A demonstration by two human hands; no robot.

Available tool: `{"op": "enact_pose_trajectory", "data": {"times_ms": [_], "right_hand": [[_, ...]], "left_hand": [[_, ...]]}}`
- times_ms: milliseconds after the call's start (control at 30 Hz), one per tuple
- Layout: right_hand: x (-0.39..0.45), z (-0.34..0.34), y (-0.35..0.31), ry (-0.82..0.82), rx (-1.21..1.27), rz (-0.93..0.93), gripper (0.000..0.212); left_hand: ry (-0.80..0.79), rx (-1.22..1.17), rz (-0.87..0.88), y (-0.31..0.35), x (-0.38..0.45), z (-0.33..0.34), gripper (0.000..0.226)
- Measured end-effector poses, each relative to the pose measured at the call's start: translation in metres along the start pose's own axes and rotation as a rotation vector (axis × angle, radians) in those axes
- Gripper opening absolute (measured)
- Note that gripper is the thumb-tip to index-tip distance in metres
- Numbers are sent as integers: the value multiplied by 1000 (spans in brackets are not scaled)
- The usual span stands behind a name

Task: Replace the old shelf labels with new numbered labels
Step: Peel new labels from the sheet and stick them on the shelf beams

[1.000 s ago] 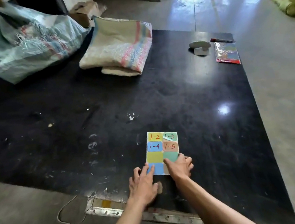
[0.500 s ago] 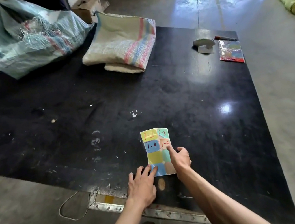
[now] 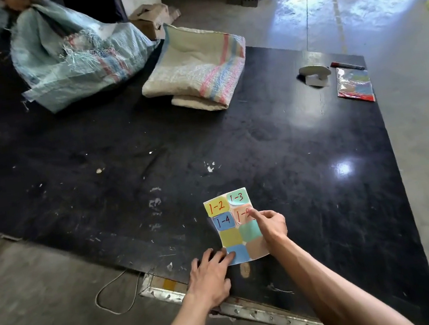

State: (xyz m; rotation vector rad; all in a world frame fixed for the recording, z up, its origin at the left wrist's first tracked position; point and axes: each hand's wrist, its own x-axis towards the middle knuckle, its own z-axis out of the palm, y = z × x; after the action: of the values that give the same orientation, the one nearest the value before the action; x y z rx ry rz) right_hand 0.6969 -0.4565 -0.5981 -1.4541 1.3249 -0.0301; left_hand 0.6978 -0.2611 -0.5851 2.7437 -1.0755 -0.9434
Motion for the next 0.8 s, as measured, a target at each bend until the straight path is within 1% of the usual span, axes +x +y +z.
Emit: {"op": "enact_pose_trajectory", "data": {"times_ms": [133,200,300,367,433,467,533,567,600,700,767,800], "right_hand": [[-4,6,-4,-62,67,-66,31],[-10,10,-8,-126,112,-109,27],[-23,18,-24,-302,150,-200,19],[-38,26,-40,-425,163,-262,15],[-55,39,-57,-540,146,-309,13],[-62,43,-66,-593,132,-326,13],[-83,58,-83,-738,99,-354,14],[-95,65,-91,-809,79,-370,15],[-105,72,-98,-872,56,-389,15],[-146,99,-119,-1044,-4,-451,16],[-176,120,-131,-1129,-40,-497,14],[-186,126,-135,-1147,-57,-525,12]], "left_hand": [[-5,-77,-7,-6,-5,2,66],[33,-191,-21,-12,-7,1,65],[177,-570,-111,-26,-12,-8,62],[285,-868,-246,-40,-16,-20,63],[386,-1187,-399,-61,-24,-38,71],[422,-1338,-446,-70,-28,-46,77],[508,-1612,-491,-95,-43,-64,94],[545,-1716,-481,-106,-53,-74,99],[580,-1782,-453,-115,-63,-85,99],[778,-1873,-385,-141,-105,-116,79],[952,-1924,-366,-155,-138,-128,69],[1011,-1923,-359,-157,-148,-132,60]]}}
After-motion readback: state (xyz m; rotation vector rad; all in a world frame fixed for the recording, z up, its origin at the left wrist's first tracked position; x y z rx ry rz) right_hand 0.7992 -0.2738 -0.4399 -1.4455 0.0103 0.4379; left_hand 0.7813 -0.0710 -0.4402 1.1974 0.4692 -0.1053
